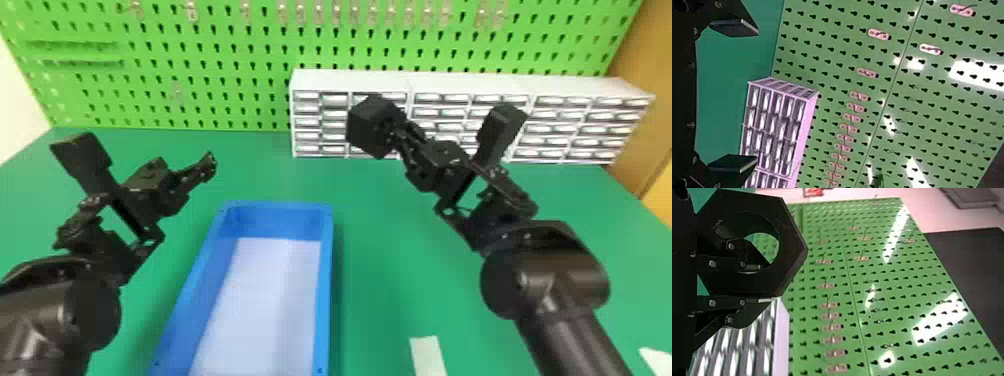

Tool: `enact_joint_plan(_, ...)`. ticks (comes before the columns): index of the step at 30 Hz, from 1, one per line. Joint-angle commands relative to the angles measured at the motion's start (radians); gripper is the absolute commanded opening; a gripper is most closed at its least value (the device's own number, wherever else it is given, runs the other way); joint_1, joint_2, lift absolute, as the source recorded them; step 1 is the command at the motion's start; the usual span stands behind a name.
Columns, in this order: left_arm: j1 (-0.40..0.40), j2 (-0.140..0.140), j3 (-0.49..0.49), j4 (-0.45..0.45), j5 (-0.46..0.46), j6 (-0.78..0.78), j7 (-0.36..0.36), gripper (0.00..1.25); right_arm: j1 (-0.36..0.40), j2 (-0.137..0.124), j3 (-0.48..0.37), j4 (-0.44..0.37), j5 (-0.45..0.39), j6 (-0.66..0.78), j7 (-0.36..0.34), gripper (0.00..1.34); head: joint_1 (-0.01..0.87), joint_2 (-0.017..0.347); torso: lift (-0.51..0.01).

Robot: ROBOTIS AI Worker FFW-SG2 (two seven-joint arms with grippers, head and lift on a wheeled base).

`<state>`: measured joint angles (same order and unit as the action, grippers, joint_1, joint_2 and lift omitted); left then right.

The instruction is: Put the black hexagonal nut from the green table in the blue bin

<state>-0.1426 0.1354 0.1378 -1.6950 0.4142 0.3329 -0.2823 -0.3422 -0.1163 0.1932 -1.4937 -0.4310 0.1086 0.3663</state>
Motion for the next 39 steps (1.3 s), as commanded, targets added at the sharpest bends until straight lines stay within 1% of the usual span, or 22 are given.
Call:
enact_joint_plan(1, 0.004, 0.0, 0.005, 0.0, -0.003, 0.0, 0.0, 1.1, -0.014, -0.013, 0.052, 0.009, -0.129, 0.04, 0.017, 0.32, 0.666, 0.032, -0.1)
enact_joint_plan(3, 0.004, 0.0, 0.006, 0.0, -0.005, 0.0, 0.0, 1.1, -0.024, -0.02, 0.077, 0.009, -0.177, 0.079, 0.028, 0.32, 0.666, 0.032, -0.1)
enact_joint_plan(4, 0.004, 0.0, 0.006, 0.0, -0.005, 0.0, 0.0, 1.1, -0.031, -0.028, 0.104, 0.007, -0.215, 0.095, 0.028, 0.32, 0.666, 0.032, -0.1)
enact_joint_plan(6, 0.006, 0.0, 0.009, 0.0, -0.005, 0.0, 0.0, 1.1, -0.04, -0.04, 0.149, 0.007, -0.259, 0.123, 0.028, 0.32, 0.666, 0.032, -0.1)
enact_joint_plan(8, 0.008, 0.0, 0.011, 0.0, -0.008, 0.0, 0.0, 1.1, -0.05, -0.055, 0.199, 0.004, -0.282, 0.137, 0.028, 0.32, 0.666, 0.032, -0.1)
enact_joint_plan(11, 0.011, 0.0, 0.016, 0.0, -0.008, 0.0, 0.0, 1.1, -0.06, -0.071, 0.262, 0.003, -0.318, 0.151, 0.028, 0.32, 0.666, 0.032, -0.1)
enact_joint_plan(14, 0.011, 0.0, 0.014, 0.0, -0.011, 0.0, 0.0, 1.1, -0.061, -0.075, 0.302, 0.003, -0.348, 0.152, 0.026, 0.32, 0.666, 0.032, -0.1)
enact_joint_plan(20, 0.014, 0.0, 0.016, 0.0, -0.011, 0.0, 0.0, 1.1, -0.057, -0.072, 0.344, 0.003, -0.362, 0.152, 0.025, 0.32, 0.666, 0.032, -0.1)
enact_joint_plan(30, 0.014, 0.0, 0.016, 0.0, -0.011, 0.0, 0.0, 1.1, -0.061, -0.072, 0.388, 0.003, -0.374, 0.161, 0.017, 0.32, 0.666, 0.032, -0.1)
enact_joint_plan(39, 0.014, 0.0, 0.016, 0.002, -0.011, 0.0, 0.0, 1.1, -0.063, -0.075, 0.396, 0.003, -0.374, 0.167, 0.014, 0.33, 0.666, 0.032, -0.1)
